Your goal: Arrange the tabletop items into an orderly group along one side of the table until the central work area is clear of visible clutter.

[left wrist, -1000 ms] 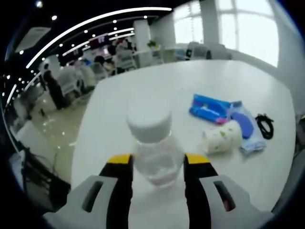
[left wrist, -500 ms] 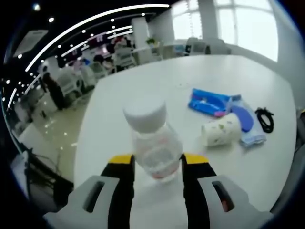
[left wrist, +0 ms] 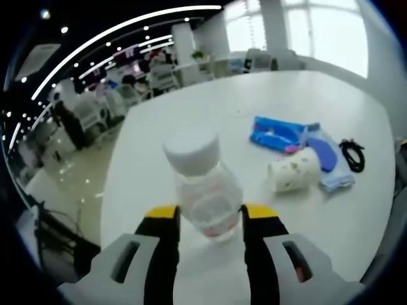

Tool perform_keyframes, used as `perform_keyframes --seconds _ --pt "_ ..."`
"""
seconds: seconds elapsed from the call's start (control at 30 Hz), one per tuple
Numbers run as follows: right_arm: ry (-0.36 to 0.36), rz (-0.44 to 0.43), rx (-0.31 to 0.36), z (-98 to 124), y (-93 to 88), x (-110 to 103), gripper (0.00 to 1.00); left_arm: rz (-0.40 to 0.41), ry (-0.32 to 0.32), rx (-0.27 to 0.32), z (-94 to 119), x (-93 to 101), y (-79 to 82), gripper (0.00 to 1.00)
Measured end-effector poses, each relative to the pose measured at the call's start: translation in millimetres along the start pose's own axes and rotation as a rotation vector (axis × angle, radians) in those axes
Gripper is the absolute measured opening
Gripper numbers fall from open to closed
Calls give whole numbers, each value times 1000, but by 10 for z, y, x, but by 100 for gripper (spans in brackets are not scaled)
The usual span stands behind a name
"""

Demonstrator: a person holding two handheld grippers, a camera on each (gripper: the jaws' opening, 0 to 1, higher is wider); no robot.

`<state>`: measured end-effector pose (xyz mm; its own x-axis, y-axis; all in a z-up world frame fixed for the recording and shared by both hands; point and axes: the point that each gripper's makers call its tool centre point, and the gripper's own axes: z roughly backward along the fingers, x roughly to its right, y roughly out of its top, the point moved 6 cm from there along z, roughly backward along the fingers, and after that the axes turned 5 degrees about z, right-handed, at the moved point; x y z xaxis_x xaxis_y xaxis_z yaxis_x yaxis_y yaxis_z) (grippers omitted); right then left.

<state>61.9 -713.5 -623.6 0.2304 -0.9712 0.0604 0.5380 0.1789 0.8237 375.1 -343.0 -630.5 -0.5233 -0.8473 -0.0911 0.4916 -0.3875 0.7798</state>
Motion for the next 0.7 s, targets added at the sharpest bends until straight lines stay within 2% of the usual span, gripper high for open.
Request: perform_keyframes --seconds 0.3,0.7 --pt "-1 -1 3 6 -2 -2 72 5 -2 -1 36 5 -14 35" --pt "-1 -5 7 8 1 -2 72 17 -17 24 175 89 -64 39"
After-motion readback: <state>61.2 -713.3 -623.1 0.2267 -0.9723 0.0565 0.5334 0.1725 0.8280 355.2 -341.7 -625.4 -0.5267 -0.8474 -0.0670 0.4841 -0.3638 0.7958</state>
